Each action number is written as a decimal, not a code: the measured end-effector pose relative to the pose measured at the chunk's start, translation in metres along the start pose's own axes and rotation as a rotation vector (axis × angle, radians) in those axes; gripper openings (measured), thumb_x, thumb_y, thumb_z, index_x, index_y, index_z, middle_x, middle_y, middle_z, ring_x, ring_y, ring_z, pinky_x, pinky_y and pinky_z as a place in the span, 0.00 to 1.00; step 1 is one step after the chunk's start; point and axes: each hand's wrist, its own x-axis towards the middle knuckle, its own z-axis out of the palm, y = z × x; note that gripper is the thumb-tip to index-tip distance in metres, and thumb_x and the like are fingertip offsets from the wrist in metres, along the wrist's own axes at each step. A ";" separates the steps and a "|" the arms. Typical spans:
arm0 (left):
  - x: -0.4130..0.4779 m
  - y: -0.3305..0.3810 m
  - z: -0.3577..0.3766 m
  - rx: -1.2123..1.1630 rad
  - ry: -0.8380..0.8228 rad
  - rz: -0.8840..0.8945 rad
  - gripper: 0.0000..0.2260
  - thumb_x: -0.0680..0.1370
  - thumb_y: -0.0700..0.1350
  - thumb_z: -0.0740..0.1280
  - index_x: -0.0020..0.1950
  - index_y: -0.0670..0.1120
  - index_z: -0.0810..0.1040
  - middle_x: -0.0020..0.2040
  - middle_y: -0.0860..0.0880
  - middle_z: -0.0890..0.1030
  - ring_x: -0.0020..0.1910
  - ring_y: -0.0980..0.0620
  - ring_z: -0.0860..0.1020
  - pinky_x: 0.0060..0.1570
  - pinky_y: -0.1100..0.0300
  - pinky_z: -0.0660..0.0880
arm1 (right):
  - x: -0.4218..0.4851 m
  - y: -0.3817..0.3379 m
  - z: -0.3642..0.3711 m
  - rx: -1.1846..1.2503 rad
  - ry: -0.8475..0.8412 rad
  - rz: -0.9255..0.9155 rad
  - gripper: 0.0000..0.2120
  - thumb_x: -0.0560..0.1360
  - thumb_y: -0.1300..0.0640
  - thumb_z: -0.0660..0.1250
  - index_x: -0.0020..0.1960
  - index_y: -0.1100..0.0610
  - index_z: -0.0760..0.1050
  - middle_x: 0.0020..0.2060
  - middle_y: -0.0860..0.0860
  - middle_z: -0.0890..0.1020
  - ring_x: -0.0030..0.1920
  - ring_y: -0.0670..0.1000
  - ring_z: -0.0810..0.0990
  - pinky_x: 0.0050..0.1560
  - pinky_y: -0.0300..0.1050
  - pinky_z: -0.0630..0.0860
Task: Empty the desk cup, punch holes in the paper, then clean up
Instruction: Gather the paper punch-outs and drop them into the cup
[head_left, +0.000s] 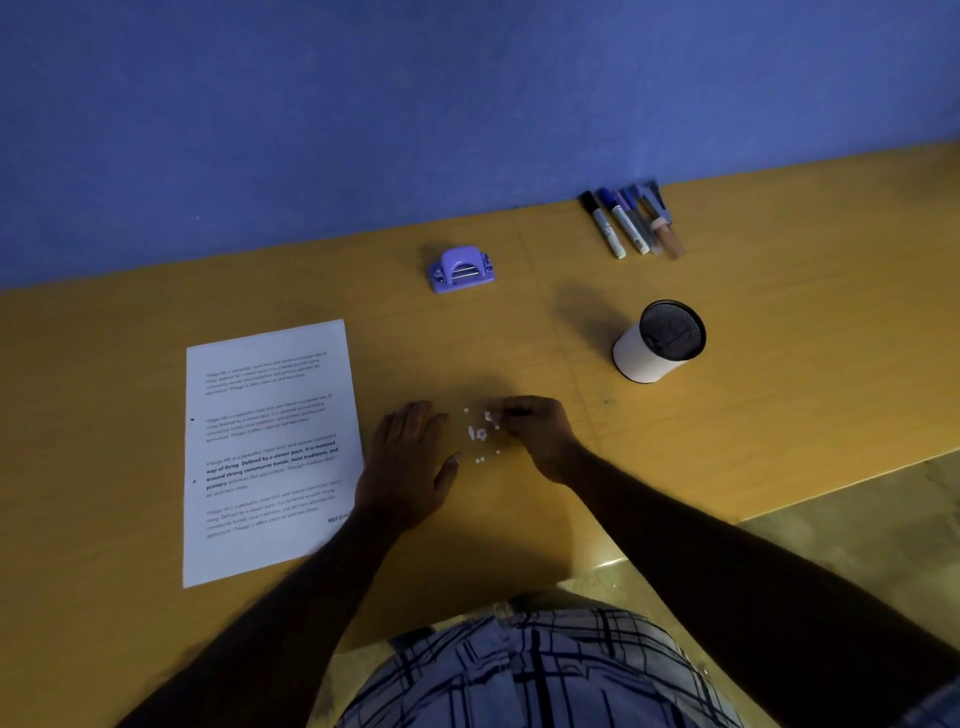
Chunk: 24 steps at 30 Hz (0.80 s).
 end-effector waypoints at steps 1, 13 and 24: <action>0.002 0.002 0.000 -0.010 0.004 0.014 0.25 0.77 0.55 0.62 0.70 0.43 0.71 0.69 0.40 0.72 0.70 0.40 0.69 0.69 0.43 0.66 | -0.001 -0.002 0.000 0.163 -0.011 0.068 0.10 0.74 0.68 0.70 0.54 0.64 0.81 0.46 0.54 0.85 0.47 0.50 0.83 0.49 0.39 0.79; 0.048 0.037 -0.003 -0.003 -0.018 0.130 0.26 0.76 0.58 0.59 0.69 0.44 0.71 0.69 0.41 0.72 0.69 0.41 0.70 0.66 0.44 0.69 | -0.017 -0.048 -0.061 1.084 -0.234 0.145 0.09 0.73 0.69 0.63 0.47 0.62 0.81 0.42 0.55 0.80 0.40 0.49 0.82 0.41 0.36 0.80; 0.087 0.079 0.003 0.099 -0.026 0.252 0.25 0.77 0.58 0.58 0.67 0.43 0.72 0.67 0.41 0.73 0.66 0.41 0.72 0.66 0.44 0.69 | 0.001 -0.092 -0.176 0.740 0.118 -0.160 0.10 0.78 0.71 0.59 0.53 0.64 0.77 0.41 0.53 0.84 0.41 0.46 0.83 0.45 0.35 0.80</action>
